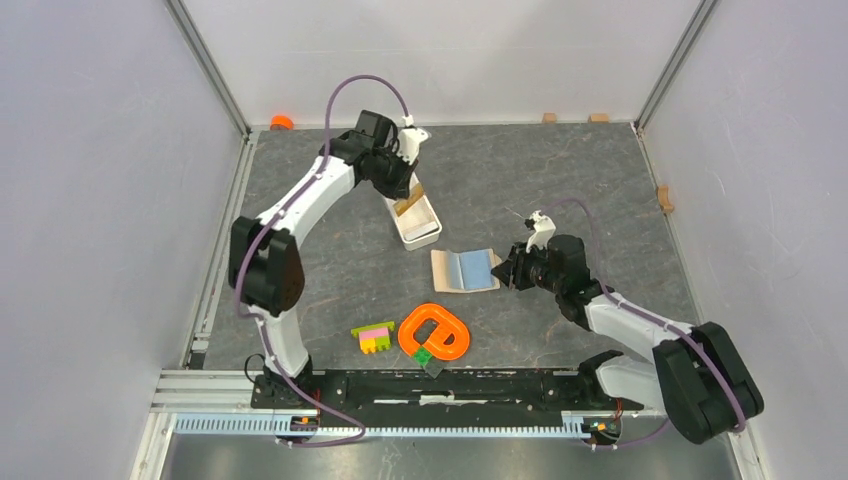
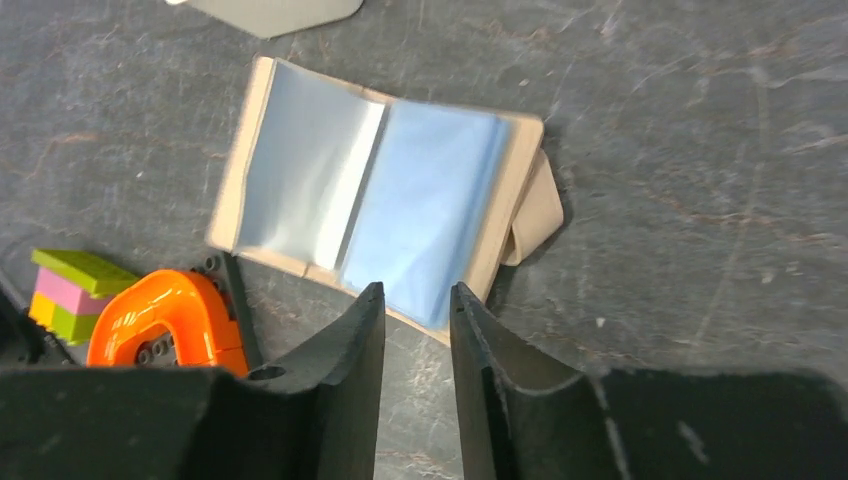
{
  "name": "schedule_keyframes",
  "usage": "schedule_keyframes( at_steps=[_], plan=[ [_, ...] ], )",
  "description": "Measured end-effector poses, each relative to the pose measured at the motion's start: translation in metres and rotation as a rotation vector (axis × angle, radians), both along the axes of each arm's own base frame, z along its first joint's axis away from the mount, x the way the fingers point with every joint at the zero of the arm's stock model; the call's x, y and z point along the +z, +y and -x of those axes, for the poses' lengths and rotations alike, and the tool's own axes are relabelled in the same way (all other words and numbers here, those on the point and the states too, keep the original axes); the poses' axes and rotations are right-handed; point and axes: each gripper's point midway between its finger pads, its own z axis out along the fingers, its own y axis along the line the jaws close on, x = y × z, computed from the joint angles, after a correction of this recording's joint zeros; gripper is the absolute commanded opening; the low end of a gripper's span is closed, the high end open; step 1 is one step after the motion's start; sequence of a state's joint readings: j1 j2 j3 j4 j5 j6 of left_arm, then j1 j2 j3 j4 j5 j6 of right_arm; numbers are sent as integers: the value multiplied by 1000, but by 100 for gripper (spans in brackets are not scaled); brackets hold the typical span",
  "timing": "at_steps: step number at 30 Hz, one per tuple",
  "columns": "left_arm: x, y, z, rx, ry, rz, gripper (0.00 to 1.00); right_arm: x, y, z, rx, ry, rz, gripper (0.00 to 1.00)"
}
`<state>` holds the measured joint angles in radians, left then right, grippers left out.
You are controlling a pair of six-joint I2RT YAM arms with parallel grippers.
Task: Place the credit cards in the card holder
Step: Pick up the credit card from the storage box.
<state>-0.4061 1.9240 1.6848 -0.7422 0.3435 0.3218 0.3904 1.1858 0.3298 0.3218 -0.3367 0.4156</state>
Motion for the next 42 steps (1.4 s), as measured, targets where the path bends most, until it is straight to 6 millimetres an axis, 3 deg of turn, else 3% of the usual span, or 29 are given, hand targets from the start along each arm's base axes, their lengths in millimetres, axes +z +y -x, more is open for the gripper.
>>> schedule_keyframes(
  at_steps=[3,10,12,15,17,20,26,30,33,37,42],
  plan=[
    [29,1,4,36,-65,48,2,7,-6,-4,-26,-35,20,60],
    [91,-6,32,133,-178,268,2,36,-18,-7,-74,-144,39,84],
    [99,-11,47,157,-175,350,2,50,-19,-6,-78,-185,24,83],
    [104,-24,70,180,-132,462,2,70,-18,-5,-74,-248,-9,66],
    [102,-34,84,198,-88,528,2,76,-17,-4,-72,-262,-23,62],
    [93,-52,106,214,-8,614,2,69,-18,-3,-79,-231,-16,63],
    [81,-112,152,182,139,733,2,55,-35,-3,-168,-180,39,64],
    [78,-140,159,204,172,803,2,58,-53,-5,-259,-204,74,64],
    [65,-157,158,244,194,823,2,57,-65,-7,-318,-214,101,64],
    [33,-179,164,297,252,829,2,42,-75,-3,-357,-186,141,64],
    [-2,-191,164,350,287,793,2,24,-81,3,-371,-150,171,64]
  ],
)
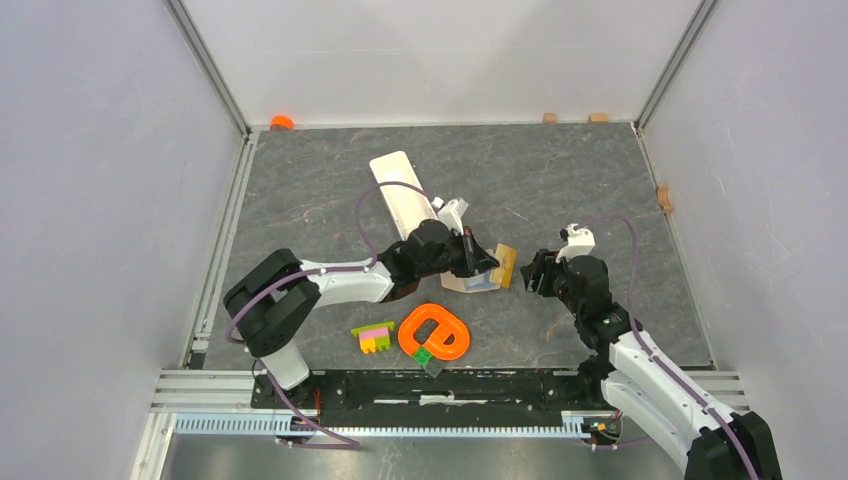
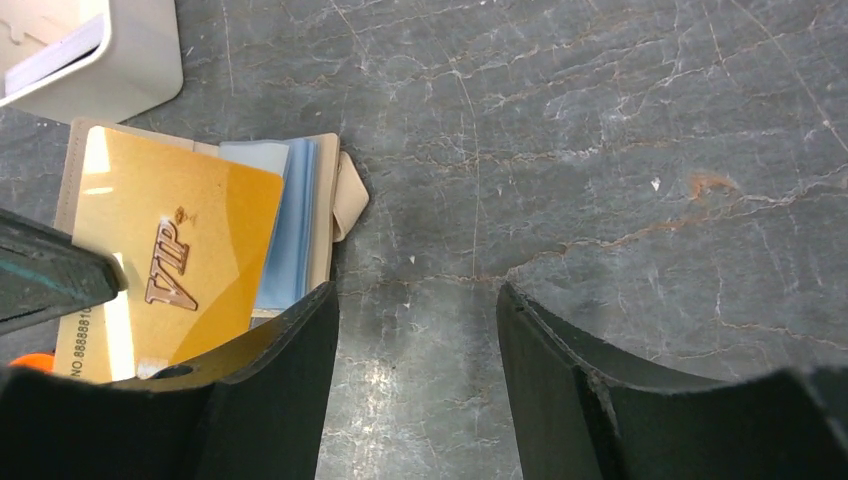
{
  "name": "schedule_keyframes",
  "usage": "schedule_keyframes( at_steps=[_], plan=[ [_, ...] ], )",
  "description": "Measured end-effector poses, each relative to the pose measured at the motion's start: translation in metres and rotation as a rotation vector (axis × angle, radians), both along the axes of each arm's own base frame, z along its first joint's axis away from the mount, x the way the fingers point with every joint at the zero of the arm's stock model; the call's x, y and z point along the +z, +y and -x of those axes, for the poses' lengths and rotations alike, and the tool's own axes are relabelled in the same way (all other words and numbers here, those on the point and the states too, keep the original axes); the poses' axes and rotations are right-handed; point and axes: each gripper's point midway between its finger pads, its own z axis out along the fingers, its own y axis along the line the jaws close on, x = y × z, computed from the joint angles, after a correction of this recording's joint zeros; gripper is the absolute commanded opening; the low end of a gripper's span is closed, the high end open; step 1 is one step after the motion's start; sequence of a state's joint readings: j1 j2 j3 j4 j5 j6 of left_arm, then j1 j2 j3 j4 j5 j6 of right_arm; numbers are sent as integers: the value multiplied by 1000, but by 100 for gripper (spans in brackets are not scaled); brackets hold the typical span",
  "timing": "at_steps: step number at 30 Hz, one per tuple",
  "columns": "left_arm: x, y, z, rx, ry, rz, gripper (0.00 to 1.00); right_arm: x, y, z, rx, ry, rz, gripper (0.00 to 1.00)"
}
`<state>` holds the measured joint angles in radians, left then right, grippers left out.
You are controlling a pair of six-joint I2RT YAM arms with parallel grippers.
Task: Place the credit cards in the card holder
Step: Pick up the credit card from the storage box.
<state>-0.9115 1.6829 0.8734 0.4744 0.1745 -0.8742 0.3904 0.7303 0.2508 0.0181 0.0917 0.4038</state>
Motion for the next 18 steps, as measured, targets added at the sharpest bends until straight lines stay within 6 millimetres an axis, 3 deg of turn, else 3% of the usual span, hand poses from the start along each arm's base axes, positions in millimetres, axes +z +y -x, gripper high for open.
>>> schedule_keyframes(
  at_steps=[4,7,10,15,18],
  plan=[
    [-7,4,-4,41,-8,-13,2,-8,4,5,23,16,-15,61],
    [-9,13,-4,68,-16,-33,2,-18,20,11,110,49,-51,60],
    [4,25,-3,80,-44,-35,2,-20,39,18,210,71,-109,67],
    [45,45,-2,101,-108,39,2,11,65,20,328,-13,-227,72],
    [52,58,2,114,-121,55,2,33,76,22,376,-73,-298,71]
  ],
)
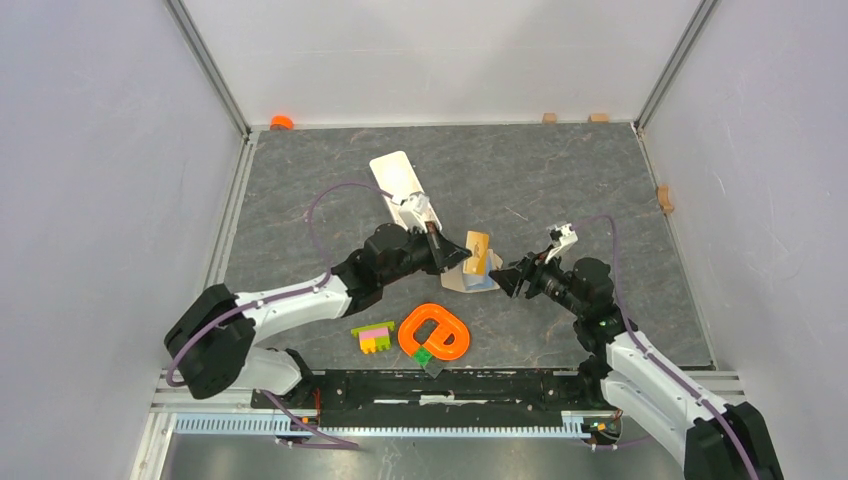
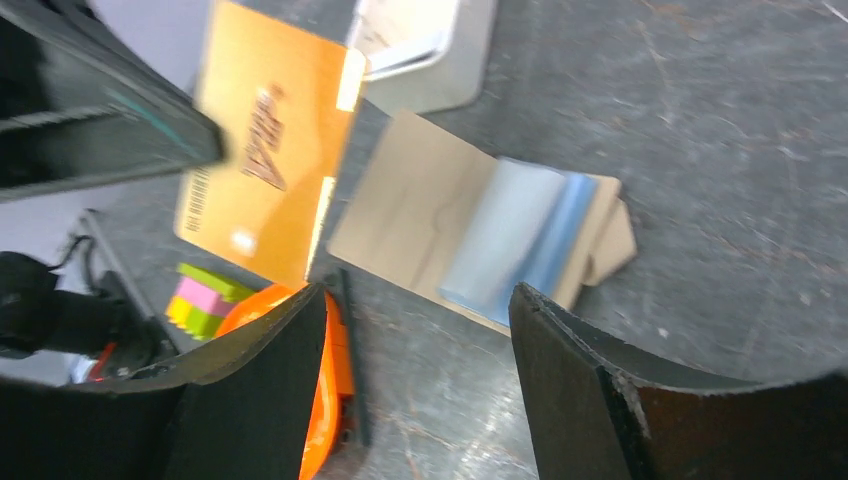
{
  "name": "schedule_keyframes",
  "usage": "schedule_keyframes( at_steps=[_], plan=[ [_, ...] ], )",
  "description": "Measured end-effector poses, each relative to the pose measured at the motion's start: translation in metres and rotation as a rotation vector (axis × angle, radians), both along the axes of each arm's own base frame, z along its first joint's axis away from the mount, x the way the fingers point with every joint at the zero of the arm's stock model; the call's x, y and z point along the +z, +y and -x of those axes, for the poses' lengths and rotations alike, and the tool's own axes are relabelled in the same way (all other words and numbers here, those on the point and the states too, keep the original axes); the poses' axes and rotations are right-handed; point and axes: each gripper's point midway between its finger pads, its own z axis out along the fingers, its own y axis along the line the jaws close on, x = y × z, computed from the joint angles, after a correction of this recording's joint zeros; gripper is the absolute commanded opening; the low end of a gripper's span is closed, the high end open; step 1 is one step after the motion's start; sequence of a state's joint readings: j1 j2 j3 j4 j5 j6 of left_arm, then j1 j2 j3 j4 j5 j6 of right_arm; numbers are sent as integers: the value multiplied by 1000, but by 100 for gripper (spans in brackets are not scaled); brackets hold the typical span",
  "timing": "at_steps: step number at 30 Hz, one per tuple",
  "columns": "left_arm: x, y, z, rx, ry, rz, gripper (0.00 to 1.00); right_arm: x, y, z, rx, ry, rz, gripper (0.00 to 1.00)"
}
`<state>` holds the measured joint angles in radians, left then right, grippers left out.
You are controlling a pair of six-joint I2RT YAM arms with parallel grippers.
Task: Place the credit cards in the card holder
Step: Pick up the credit card from the storage box.
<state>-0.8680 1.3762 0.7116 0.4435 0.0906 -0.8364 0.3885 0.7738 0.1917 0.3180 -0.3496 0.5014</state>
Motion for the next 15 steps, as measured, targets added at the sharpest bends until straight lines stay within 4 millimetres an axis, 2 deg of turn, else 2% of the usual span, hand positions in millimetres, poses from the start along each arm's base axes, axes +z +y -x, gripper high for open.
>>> schedule_keyframes(
  at_steps=[9,12,15],
  plan=[
    [-17,16,18,-20,18,-5,2,38,21,14,111,-55,-173,71],
    [-14,15,23,-45,17,26,2,44,26,17,140,-51,-209,69],
    [-7,12,28,-68,11,68,2,42,30,18,160,-19,-229,66]
  ],
)
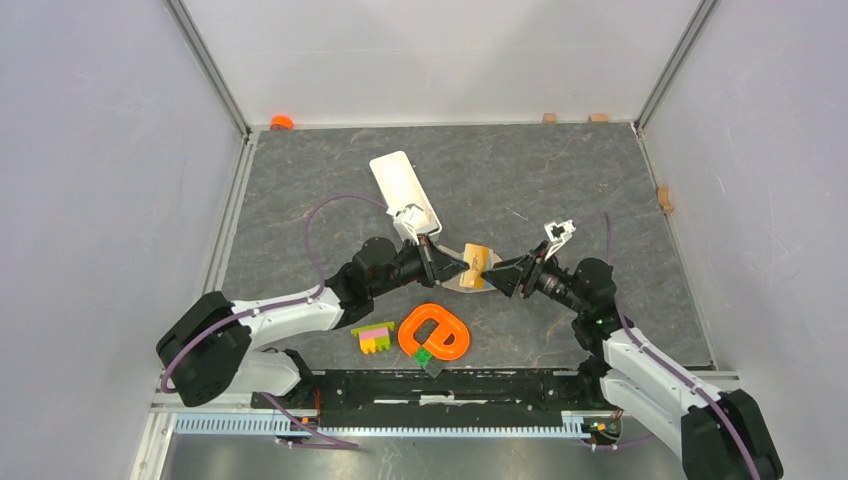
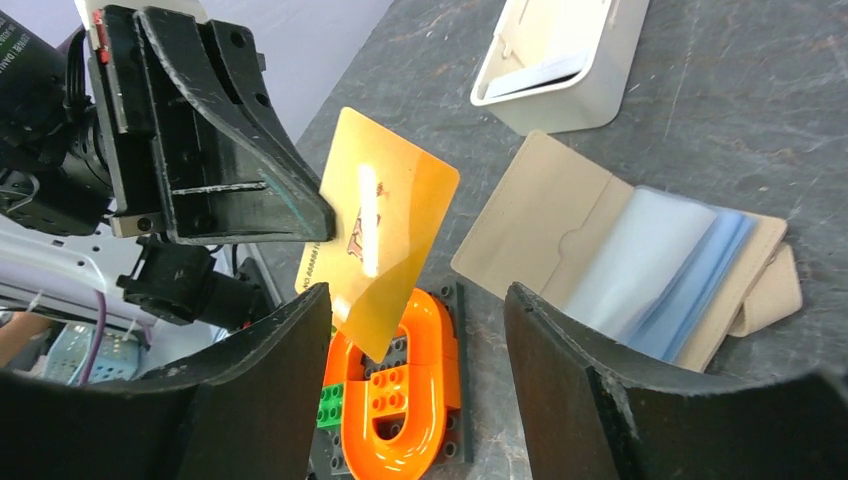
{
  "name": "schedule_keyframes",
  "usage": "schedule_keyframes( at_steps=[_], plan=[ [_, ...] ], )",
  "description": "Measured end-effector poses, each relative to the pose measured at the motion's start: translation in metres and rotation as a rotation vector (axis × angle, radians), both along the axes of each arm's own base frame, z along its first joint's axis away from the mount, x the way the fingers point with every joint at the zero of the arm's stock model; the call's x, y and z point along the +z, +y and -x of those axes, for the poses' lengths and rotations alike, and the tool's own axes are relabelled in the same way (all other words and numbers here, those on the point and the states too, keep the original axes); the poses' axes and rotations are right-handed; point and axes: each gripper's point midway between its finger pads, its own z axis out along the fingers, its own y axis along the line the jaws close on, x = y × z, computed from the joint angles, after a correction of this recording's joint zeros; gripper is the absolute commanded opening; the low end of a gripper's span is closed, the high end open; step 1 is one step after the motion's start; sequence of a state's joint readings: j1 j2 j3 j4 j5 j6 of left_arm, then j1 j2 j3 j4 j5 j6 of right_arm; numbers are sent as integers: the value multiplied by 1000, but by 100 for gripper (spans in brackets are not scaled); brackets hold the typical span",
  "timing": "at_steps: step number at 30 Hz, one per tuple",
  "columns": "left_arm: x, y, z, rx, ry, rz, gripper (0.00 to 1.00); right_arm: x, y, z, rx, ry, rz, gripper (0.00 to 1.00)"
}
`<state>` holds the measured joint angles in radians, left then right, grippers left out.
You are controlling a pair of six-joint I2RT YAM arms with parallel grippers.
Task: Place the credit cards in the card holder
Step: Pick up the credit card from the storage box, then insert the credit card into the card holder.
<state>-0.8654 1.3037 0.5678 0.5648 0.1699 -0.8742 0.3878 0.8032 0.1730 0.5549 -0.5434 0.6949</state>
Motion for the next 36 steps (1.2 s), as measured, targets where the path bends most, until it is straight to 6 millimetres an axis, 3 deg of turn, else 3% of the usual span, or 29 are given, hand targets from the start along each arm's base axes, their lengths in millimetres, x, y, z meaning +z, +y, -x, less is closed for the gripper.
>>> schedule_keyframes(
  at_steps=[5,8,10,12,13,14,17,20,28,33,36],
  plan=[
    [7,-2,6,-29,-8,51,2,0,7,4,45,41,-36,55],
    [10,-3,9,-42,-12,70,2,10,11,7,76,31,-77,43],
    [12,-3,9,-46,-17,76,2,15,13,8,90,23,-98,32],
    [14,-4,10,-52,-23,84,2,18,14,8,98,19,-110,14],
    [16,-5,10,-58,-27,89,7,18,14,7,93,24,-113,6],
    [16,-5,11,-63,-30,92,18,17,13,6,88,32,-114,0],
    [9,-2,8,-53,-21,65,56,12,13,4,81,59,-111,0],
    [-6,1,7,-49,-11,-8,69,3,12,-4,55,82,-49,0],
    [-31,24,-12,48,-6,-277,75,-41,-27,-50,-214,138,258,0],
    [-65,35,-24,68,56,-381,73,-76,-45,-55,-266,211,399,0],
    [-84,40,-29,76,100,-418,67,-88,-52,-55,-281,238,445,0]
  ],
)
